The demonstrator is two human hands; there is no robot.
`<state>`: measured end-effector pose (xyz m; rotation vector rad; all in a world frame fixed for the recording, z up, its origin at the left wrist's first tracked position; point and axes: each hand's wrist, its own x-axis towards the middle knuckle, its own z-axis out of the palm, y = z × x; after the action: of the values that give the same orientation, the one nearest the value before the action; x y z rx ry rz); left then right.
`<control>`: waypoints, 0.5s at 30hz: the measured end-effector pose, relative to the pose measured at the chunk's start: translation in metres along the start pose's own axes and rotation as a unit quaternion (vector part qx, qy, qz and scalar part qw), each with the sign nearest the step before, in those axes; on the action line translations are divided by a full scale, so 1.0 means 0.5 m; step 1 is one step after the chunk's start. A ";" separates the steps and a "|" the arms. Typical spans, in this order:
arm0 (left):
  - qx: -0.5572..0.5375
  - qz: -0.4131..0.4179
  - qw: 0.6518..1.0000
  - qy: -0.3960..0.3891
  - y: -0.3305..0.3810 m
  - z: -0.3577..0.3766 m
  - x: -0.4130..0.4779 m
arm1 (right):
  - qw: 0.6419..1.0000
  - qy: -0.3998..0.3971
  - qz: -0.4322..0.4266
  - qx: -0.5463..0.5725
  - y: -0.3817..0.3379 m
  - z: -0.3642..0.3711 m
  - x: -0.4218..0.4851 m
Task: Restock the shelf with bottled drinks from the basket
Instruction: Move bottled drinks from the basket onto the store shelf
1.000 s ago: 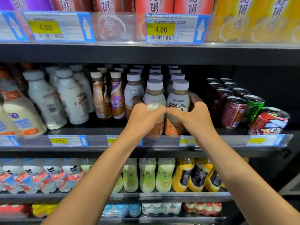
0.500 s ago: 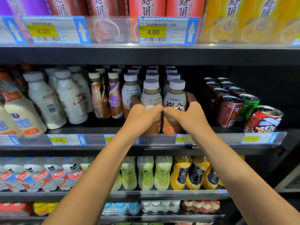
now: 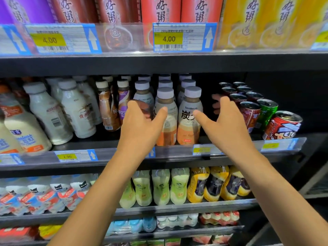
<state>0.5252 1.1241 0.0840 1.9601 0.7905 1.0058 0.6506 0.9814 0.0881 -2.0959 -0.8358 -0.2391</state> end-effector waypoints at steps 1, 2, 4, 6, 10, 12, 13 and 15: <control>0.002 0.030 1.000 -0.007 0.009 -0.005 -0.015 | 0.998 0.030 -0.031 -0.049 -0.006 -0.017 -0.017; 0.017 0.062 0.997 -0.031 0.020 -0.006 -0.030 | 0.993 0.041 -0.051 -0.096 -0.009 -0.033 -0.034; 0.076 0.133 0.984 -0.095 0.047 0.002 -0.061 | 0.981 0.003 -0.055 -0.187 -0.019 -0.066 -0.068; 0.142 0.214 0.957 -0.138 0.076 0.020 -0.087 | 0.962 -0.052 -0.026 -0.265 -0.024 -0.098 -0.100; 0.161 0.383 0.894 -0.165 0.102 0.107 -0.151 | 0.916 -0.044 0.057 -0.394 0.019 -0.147 -0.190; 0.188 0.434 0.861 -0.185 0.104 0.159 -0.194 | 0.890 -0.037 0.104 -0.442 0.055 -0.167 -0.245; 0.205 0.474 0.831 -0.207 0.103 0.190 -0.222 | 0.881 -0.043 0.140 -0.450 0.077 -0.184 -0.275; 0.245 0.527 0.768 -0.268 0.118 0.238 -0.286 | 0.869 -0.061 0.216 -0.441 0.127 -0.220 -0.336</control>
<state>0.5662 0.9395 0.0360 3.0390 -0.5550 0.7199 0.5770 0.7897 0.0417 -3.1198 -0.2900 -0.2774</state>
